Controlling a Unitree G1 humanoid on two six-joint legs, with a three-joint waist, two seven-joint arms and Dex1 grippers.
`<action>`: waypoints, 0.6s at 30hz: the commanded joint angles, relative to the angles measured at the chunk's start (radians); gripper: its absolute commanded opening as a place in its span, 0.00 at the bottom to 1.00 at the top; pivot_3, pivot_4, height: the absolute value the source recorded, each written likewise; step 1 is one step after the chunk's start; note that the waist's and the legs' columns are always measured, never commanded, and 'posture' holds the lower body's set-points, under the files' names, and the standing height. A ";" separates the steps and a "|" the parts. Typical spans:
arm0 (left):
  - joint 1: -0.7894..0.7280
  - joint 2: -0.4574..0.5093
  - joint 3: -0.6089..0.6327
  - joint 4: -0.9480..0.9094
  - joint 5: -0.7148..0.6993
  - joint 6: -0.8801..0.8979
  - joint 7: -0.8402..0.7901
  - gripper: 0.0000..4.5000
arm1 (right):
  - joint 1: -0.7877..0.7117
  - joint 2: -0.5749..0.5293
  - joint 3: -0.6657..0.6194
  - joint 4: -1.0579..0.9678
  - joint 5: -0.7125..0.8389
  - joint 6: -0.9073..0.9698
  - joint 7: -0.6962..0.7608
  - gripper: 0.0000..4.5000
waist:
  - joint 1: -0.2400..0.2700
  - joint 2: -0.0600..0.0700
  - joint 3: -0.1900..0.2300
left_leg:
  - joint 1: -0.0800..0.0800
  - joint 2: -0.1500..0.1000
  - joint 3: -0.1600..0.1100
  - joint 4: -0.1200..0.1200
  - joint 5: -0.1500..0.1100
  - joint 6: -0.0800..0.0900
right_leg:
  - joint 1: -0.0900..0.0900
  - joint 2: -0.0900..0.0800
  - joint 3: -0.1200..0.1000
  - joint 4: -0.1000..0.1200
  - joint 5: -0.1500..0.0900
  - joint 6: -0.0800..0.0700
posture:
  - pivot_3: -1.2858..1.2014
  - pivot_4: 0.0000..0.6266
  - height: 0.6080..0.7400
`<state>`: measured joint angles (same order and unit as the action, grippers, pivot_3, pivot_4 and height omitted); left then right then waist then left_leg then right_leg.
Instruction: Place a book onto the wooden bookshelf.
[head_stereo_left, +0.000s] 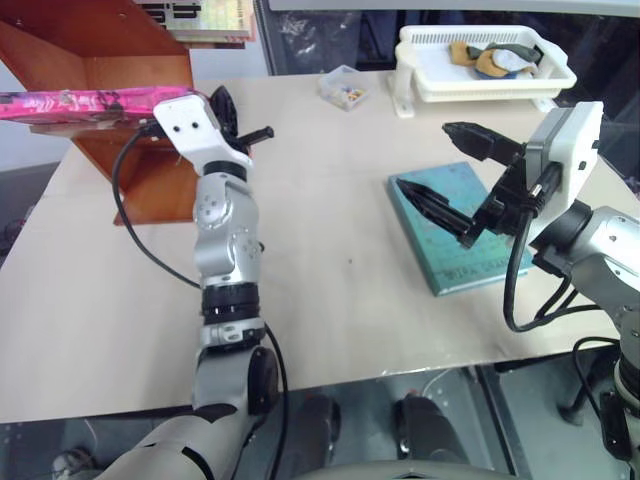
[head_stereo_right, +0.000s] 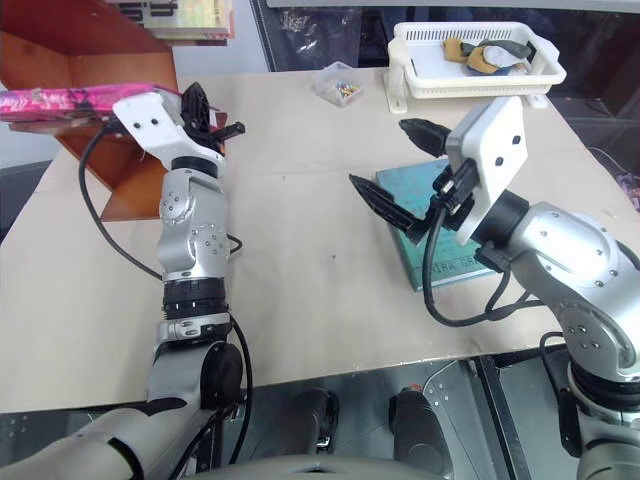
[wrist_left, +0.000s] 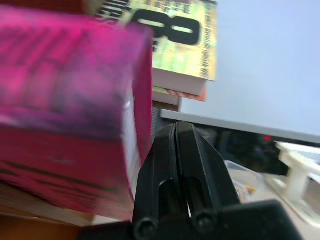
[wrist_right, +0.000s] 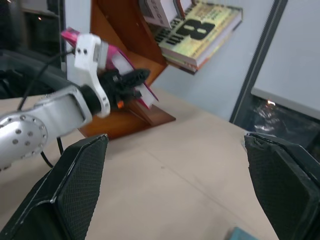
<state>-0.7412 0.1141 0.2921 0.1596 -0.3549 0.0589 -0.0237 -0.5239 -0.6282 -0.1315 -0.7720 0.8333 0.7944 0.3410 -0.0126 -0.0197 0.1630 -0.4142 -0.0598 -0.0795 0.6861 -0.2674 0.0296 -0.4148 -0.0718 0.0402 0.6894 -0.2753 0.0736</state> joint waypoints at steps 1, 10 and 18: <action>0.022 0.001 -0.036 -0.084 -0.024 0.030 -0.049 0.01 | -0.023 0.007 -0.014 -0.027 0.021 -0.026 -0.001 1.00 | 0.000 0.000 0.000 | 0.000 0.000 0.000 0.000 0.000 0.000 | 0.000 0.000 0.000 0.000 0.000 0.000 | 0.52 0.24 1.00; 0.079 0.014 -0.084 -0.168 -0.096 0.162 -0.154 0.01 | -0.060 0.027 -0.002 -0.036 0.061 -0.038 -0.009 1.00 | 0.000 0.000 0.000 | 0.000 0.000 0.000 0.000 0.000 0.000 | 0.000 0.000 0.000 0.000 0.000 0.000 | 0.52 0.24 1.00; 0.169 0.021 -0.166 -0.278 -0.147 0.322 -0.233 0.01 | -0.003 0.003 -0.005 -0.070 0.067 -0.017 -0.026 1.00 | 0.001 0.000 0.000 | 0.000 0.000 -0.001 0.000 0.000 0.000 | 0.000 0.000 0.000 0.000 0.000 0.000 | 0.52 0.24 1.00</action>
<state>-0.5777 0.1196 0.1437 -0.0614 -0.4791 0.3456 -0.2292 -0.5389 -0.6097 -0.1211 -0.8094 0.8995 0.7796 0.3227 -0.0111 -0.0197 0.1630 -0.4142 -0.0597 -0.0804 0.6860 -0.2674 0.0297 -0.4146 -0.0719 0.0399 0.6889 -0.2753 0.0736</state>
